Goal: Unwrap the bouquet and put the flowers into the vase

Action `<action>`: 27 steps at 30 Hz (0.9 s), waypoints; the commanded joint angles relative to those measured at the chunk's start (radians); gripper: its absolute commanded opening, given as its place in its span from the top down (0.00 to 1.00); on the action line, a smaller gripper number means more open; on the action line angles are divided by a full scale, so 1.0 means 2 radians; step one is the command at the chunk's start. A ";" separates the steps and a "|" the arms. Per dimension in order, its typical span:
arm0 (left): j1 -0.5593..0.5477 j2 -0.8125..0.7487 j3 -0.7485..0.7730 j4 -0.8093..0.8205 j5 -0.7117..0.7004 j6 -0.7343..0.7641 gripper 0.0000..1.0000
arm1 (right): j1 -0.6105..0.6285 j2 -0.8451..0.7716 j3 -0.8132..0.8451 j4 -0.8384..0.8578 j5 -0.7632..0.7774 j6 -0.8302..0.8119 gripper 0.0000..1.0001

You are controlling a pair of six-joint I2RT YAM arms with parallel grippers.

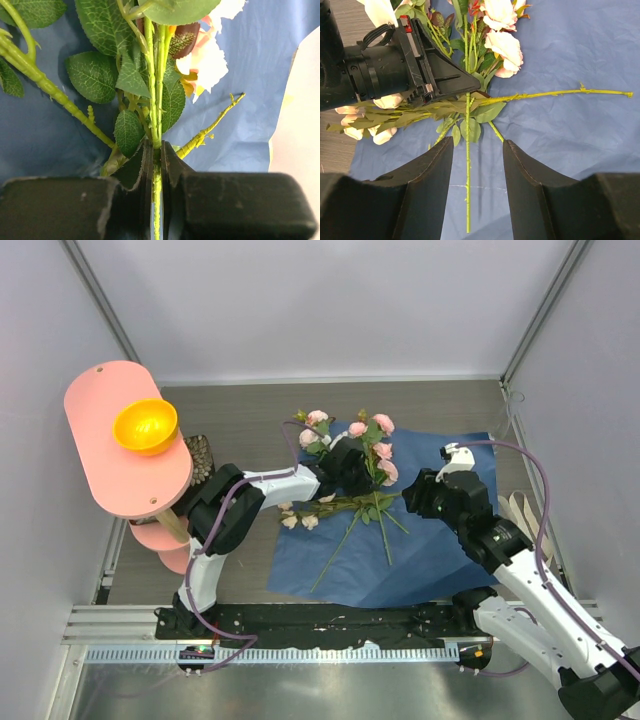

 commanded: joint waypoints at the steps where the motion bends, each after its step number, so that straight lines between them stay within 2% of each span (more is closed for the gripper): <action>1: -0.001 -0.043 -0.003 0.030 -0.014 0.031 0.93 | 0.000 0.008 0.006 0.016 -0.003 -0.006 0.50; 5: -0.001 -0.071 -0.032 0.057 -0.014 0.060 1.00 | 0.000 0.024 0.016 0.004 0.002 -0.006 0.50; 10: -0.001 -0.095 -0.057 0.103 0.008 0.096 1.00 | 0.000 0.034 0.024 -0.002 0.005 0.003 0.49; 15: -0.001 -0.121 -0.074 0.159 0.045 0.131 1.00 | 0.000 0.061 0.044 0.012 -0.026 0.004 0.48; 18: -0.001 -0.138 -0.081 0.189 0.091 0.169 1.00 | 0.000 0.095 0.088 0.014 -0.053 0.006 0.47; 22: -0.001 -0.177 -0.125 0.230 0.123 0.207 1.00 | -0.002 0.114 0.151 0.014 -0.052 0.008 0.46; 27: -0.002 -0.216 -0.165 0.262 0.165 0.224 1.00 | -0.003 0.149 0.194 0.006 -0.068 0.011 0.46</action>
